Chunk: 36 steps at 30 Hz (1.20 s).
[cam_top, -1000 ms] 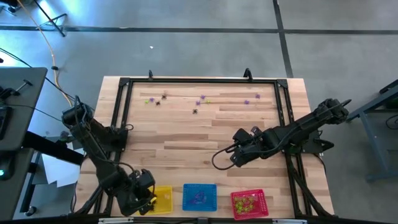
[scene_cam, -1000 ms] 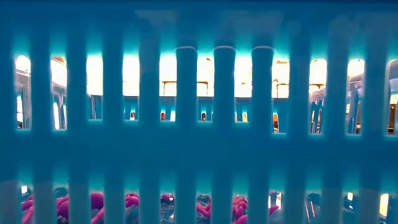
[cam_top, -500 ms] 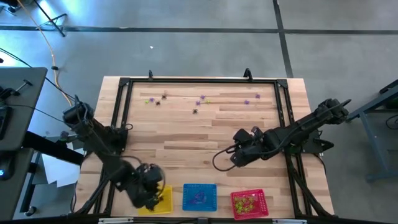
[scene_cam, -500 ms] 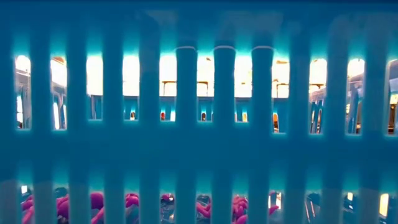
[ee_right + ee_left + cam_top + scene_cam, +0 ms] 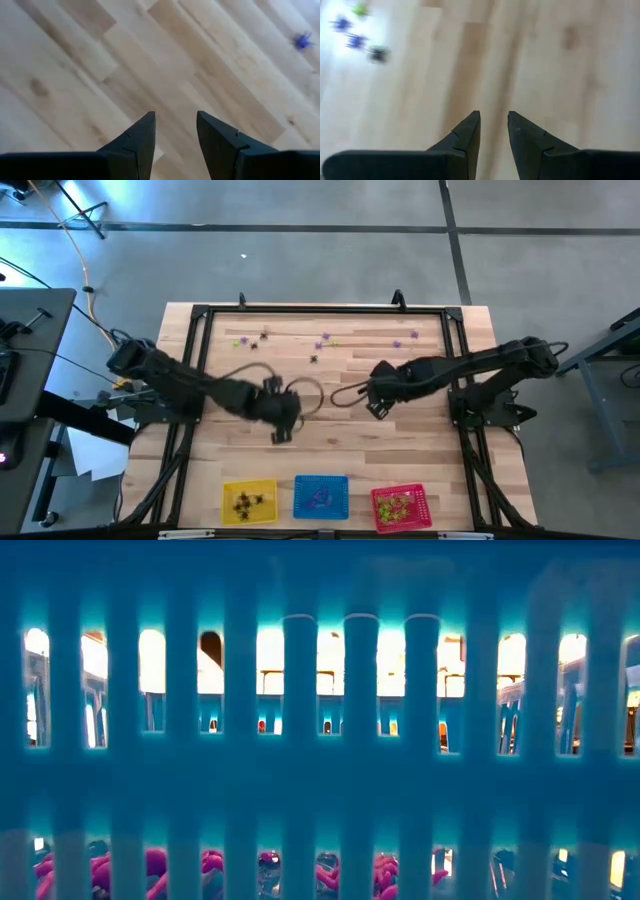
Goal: Sort Halloween decoration
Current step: Put the black spider toy into the yellow bin
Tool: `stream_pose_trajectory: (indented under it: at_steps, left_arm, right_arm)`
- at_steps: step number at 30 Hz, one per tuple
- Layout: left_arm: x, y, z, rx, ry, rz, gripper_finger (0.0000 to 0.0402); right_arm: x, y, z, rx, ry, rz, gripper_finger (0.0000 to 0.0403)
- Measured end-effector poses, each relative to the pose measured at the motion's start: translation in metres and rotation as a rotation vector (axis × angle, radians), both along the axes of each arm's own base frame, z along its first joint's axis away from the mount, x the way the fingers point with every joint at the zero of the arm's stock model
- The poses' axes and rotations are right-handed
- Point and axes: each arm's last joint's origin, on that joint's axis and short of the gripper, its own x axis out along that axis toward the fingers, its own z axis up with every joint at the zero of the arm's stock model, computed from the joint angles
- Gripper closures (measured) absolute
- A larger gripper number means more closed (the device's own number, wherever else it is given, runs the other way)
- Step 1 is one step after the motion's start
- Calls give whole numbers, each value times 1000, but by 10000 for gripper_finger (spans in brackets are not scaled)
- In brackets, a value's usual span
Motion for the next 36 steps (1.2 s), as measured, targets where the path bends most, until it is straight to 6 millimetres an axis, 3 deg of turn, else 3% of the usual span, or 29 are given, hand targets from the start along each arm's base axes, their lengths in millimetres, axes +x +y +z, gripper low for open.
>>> stream_pose_trajectory:
  at_steps: [8,17,21,28,36]
  left_arm:
    - [16,64,-22,-58,-81,-115,316]
    - [18,152,-35,-59,-249,58,316]
    - [20,183,-53,-71,-251,163,316]
    - [28,202,-95,-158,-209,172,316]
    - [35,207,-108,-91,-226,111,316]
  right_arm:
    - [-4,-16,-1,-6,89,54,263]
    - [-4,-24,-2,28,109,111,263]
    - [-3,-29,-2,23,116,127,263]
    - [-3,-37,-2,20,121,122,263]
    - [-3,-47,-2,27,119,100,263]
